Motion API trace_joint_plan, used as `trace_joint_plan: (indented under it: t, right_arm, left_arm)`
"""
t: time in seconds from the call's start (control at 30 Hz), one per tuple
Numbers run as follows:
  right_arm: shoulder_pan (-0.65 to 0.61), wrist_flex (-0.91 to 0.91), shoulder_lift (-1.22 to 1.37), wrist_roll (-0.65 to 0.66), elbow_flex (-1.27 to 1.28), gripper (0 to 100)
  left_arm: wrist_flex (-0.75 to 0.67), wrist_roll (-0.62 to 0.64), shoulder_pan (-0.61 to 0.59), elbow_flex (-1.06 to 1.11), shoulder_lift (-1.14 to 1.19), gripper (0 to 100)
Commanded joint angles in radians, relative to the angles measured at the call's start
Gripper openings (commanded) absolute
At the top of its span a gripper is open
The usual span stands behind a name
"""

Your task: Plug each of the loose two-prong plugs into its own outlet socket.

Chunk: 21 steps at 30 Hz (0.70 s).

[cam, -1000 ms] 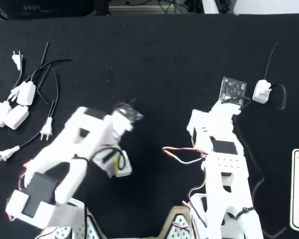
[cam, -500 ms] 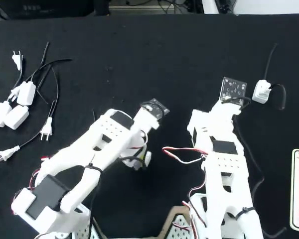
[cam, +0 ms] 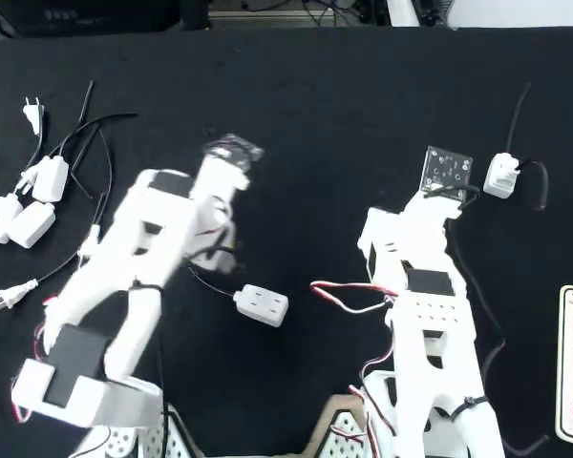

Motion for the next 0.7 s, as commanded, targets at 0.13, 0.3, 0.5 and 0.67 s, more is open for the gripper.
trace_joint_plan:
  t: [0.13,0.3,0.5,0.67]
  right_arm:
    - [-0.02,-0.026,-0.038,-0.008,-0.015,3.4]
    - [-0.029,-0.026,-0.038,-0.005,-0.015,3.5]
    - [-0.057,-0.023,-0.038,-0.003,-0.013,3.5]
    - [-0.055,-0.023,-0.038,-0.003,-0.013,3.5]
  left_arm:
    - [-0.166,-0.011,-0.125,0.108,0.035,23]
    - [-0.153,-0.014,-0.223,0.136,0.028,23]
    - [0.015,-0.097,-0.266,0.114,-0.066,23]
    - [0.117,-0.132,-0.266,0.117,-0.244,23]
